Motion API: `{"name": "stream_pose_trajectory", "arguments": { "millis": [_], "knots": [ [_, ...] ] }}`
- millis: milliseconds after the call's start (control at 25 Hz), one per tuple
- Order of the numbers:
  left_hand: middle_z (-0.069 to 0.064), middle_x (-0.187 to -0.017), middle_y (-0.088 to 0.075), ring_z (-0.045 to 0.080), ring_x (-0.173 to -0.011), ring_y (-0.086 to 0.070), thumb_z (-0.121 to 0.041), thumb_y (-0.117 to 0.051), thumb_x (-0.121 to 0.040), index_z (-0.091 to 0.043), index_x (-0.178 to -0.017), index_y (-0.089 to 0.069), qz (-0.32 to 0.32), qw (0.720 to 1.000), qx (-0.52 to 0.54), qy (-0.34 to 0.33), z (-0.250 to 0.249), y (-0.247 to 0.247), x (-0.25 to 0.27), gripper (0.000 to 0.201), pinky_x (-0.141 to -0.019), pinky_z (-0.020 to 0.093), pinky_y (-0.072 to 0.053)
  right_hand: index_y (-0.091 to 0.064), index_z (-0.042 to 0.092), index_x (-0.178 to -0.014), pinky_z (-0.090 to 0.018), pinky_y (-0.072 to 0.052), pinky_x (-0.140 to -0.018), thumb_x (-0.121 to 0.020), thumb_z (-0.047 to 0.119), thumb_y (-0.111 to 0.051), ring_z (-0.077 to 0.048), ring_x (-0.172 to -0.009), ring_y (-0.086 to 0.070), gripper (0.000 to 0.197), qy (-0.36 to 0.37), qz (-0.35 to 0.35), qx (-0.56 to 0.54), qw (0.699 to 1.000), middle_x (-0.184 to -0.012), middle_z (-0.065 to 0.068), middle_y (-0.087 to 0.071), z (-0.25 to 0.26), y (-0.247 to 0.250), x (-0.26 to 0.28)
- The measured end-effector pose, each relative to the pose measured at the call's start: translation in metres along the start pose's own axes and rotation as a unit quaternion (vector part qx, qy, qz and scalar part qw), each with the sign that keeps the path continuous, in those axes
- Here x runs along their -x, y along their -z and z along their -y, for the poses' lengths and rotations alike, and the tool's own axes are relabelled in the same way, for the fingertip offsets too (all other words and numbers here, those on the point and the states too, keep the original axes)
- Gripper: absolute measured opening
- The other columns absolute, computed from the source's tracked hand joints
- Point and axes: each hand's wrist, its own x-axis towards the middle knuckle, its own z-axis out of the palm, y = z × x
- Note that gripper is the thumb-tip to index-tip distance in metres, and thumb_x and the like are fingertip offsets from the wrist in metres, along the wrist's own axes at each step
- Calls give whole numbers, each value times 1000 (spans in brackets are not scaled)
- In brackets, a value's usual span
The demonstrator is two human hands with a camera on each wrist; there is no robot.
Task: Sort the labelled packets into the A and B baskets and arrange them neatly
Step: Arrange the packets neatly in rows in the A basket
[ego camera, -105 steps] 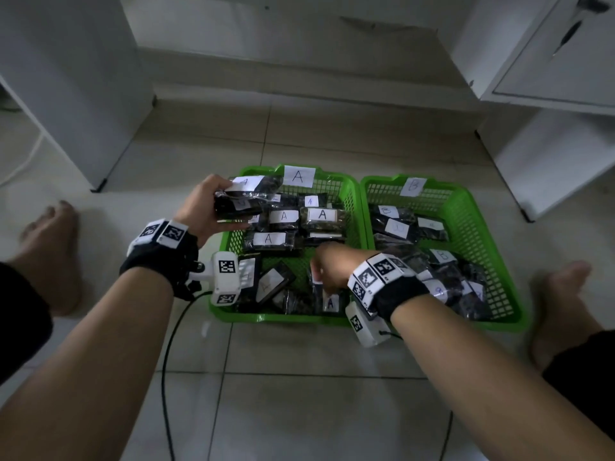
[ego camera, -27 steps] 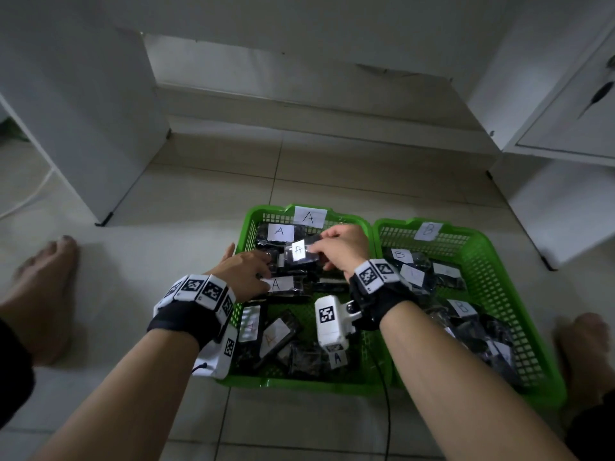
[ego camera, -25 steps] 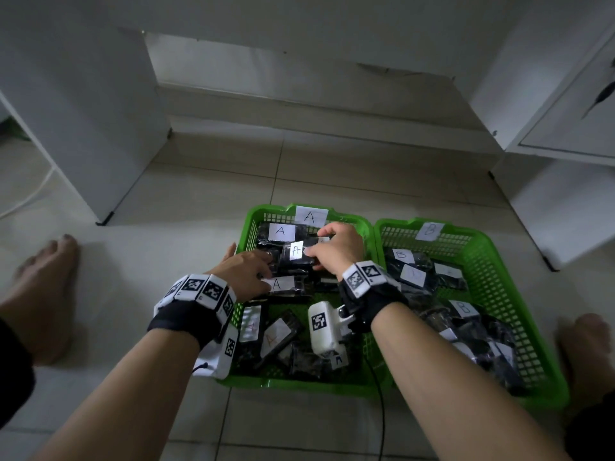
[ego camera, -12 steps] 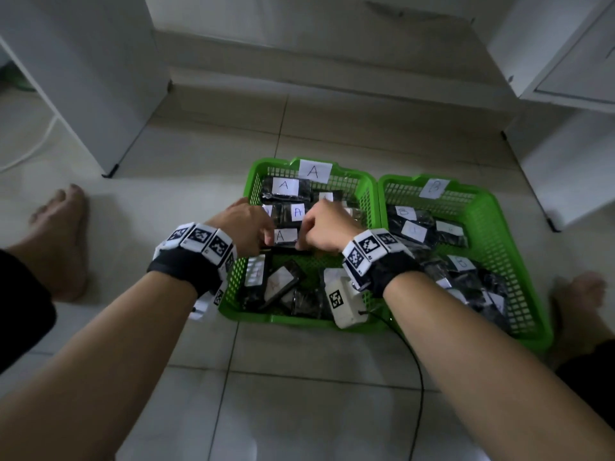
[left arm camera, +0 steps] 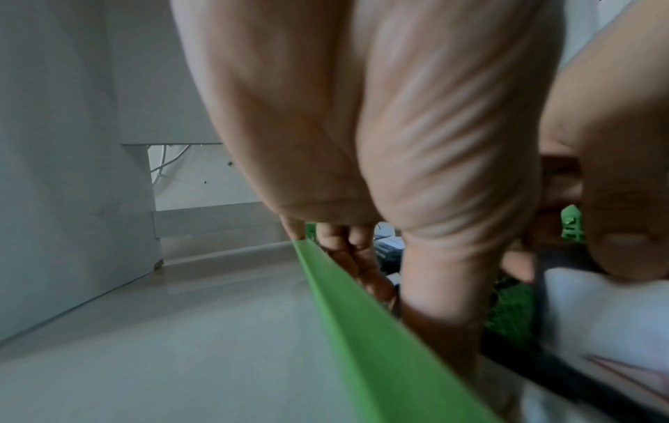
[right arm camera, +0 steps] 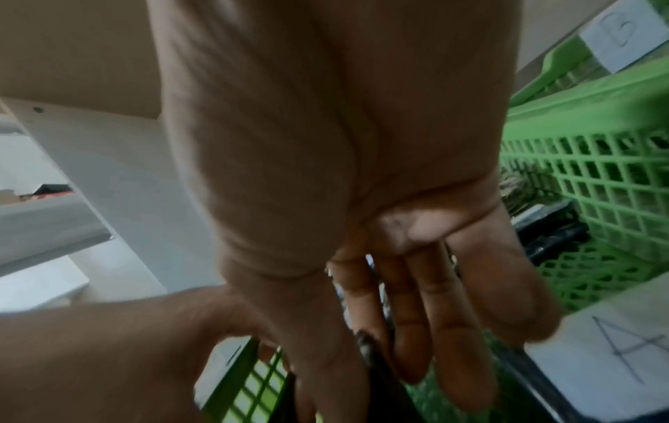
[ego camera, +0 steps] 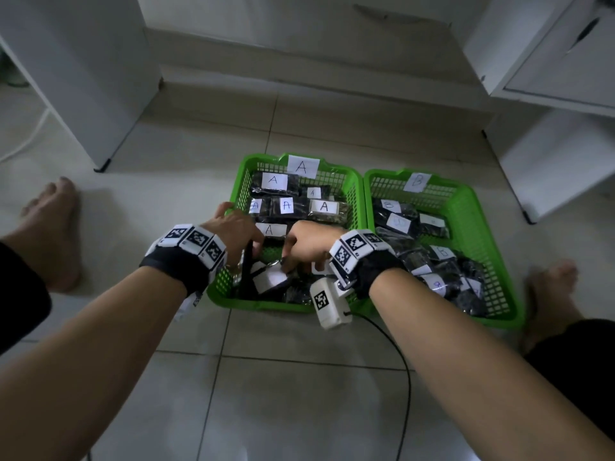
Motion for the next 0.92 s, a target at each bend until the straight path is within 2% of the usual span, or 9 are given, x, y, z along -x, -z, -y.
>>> {"name": "stream_pose_trajectory", "arguments": {
  "millis": [160, 240, 320, 400, 520, 600, 680, 800, 920],
  "knots": [
    [-26, -103, -58, 9, -112, -48, -45, -90, -48, -44, -73, -68, -2, 992, 126, -4, 25, 13, 9, 35, -101, 40, -41, -73, 10, -108, -25, -52, -54, -89, 8, -72, -17, -70, -68, 19, 5, 19, -67, 998, -101, -10, -76, -23, 31, 14],
    [-21, -95, -63, 8, -100, -57, -34, -90, -57, -37, -77, -70, -3, 974, 227, -14, 32, 22, 13, 28, -82, 30, -44, -72, 18, -112, -27, -54, -61, -92, 4, -64, -19, -79, -68, 26, 4, 16, -67, 998, -110, -7, -71, -40, 50, 22],
    [-14, -90, -68, 8, -93, -62, -24, -85, -70, -28, -85, -71, -42, 959, 279, -16, 37, 28, 11, 21, -73, 25, -44, -71, 11, -105, -29, -48, -58, -94, 6, -55, -27, -79, -61, 20, -13, -21, -86, 996, -111, -16, -69, -56, 64, 26],
    [-12, -91, -69, 8, -89, -65, -22, -79, -78, -27, -93, -72, -105, 949, 297, -3, 37, 25, 4, 17, -80, 31, -53, -64, 2, -95, -27, -39, -51, -96, 13, -48, -25, -66, -52, 19, -41, -111, -117, 986, -89, -20, -63, -71, 70, 28],
    [-10, -95, -68, 8, -85, -65, -18, -72, -85, -25, -104, -72, -172, 932, 318, 20, 30, 15, -10, 21, -86, 31, -56, -52, 11, -86, -23, -32, -39, -98, 28, -47, -14, -48, -38, 22, -53, -185, -253, 948, -66, -2, -39, -81, 70, 27],
    [-6, -98, -68, 10, -85, -62, -15, -69, -88, -21, -110, -72, -201, 925, 322, 21, 26, 11, -16, 23, -81, 20, -50, -59, 8, -95, -22, -35, -41, -97, 45, -56, -10, -48, -40, 37, -42, -147, -251, 956, -67, 1, -42, -80, 65, 25],
    [-3, -101, -68, 10, -85, -60, -13, -67, -89, -20, -111, -72, -216, 920, 326, 28, 26, 9, -20, 23, -78, 16, -43, -55, 9, -106, -23, -36, -47, -93, 47, -64, -11, -57, -40, 42, -44, -134, -218, 966, -75, 2, -44, -77, 59, 21],
    [-3, -103, -71, 10, -84, -60, -13, -66, -90, -20, -107, -72, -234, 929, 285, 31, 26, 5, -23, 19, -81, 21, -48, -49, 15, -119, -28, -39, -52, -91, 54, -65, -11, -60, -40, 50, -60, -149, -183, 970, -81, 3, -45, -75, 54, 17],
    [-4, -98, -71, 11, -85, -64, -13, -68, -88, -24, -100, -69, -208, 927, 309, 32, 28, 8, -19, 16, -85, 29, -56, -54, 18, -115, -30, -46, -58, -81, 64, -71, -13, -61, -50, 60, -59, -162, -197, 965, -84, 2, -54, -73, 52, 18]
  ]
}}
